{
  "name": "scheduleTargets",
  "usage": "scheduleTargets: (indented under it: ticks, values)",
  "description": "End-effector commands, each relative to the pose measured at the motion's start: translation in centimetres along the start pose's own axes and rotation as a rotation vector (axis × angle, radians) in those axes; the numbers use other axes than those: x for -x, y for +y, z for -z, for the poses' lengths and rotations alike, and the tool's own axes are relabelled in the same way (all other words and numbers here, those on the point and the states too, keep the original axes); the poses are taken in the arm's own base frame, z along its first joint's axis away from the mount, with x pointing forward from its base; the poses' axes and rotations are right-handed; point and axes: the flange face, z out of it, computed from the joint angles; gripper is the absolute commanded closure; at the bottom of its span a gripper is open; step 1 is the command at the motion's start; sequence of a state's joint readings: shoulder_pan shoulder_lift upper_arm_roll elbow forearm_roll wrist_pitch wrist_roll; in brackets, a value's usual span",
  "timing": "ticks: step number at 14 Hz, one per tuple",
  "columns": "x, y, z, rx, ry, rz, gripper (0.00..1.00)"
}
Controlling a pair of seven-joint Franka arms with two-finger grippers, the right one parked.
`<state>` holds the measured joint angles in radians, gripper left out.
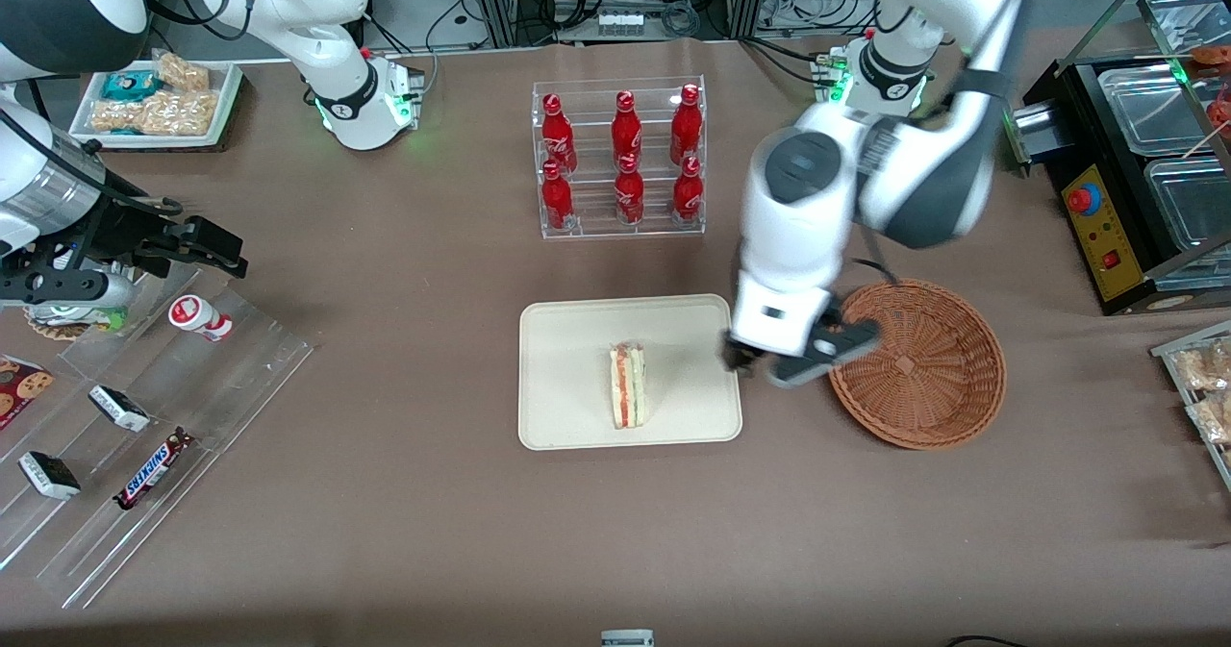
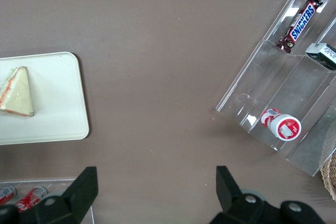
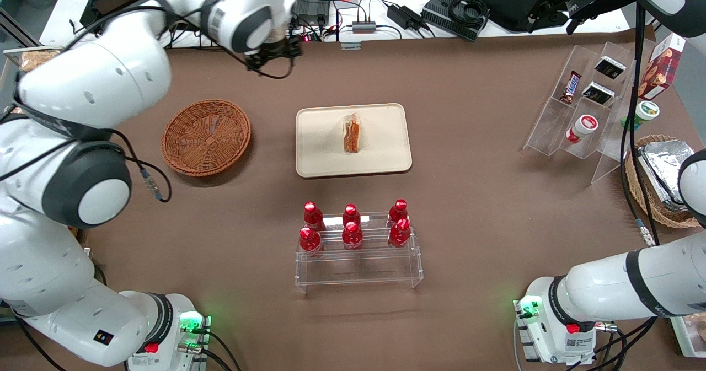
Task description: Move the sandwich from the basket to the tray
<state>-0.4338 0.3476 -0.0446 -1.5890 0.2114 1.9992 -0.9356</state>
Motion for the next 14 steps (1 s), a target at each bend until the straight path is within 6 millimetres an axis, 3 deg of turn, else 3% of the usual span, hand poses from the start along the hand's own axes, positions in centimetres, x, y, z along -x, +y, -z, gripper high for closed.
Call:
scheduleTargets:
  ticks: [1, 4, 6, 9, 12, 14]
  values:
    - [-1.4, -8.4, 1.3, -0.003, -0.041, -0.05, 0.0]
    - [-3.8, -15.7, 2.5, 0.003, -0.118, -0.115, 0.0]
    - [-5.2, -19.6, 3.7, 0.014, -0.153, -0.163, 0.0]
    - [-6.2, -24.5, 7.0, 0.049, -0.174, -0.288, 0.0]
    - [-6.4, -27.2, 11.0, 0.1, -0.176, -0.541, 0.0]
    - [-6.8, -29.0, 13.4, 0.105, -0.169, -0.59, 0.0]
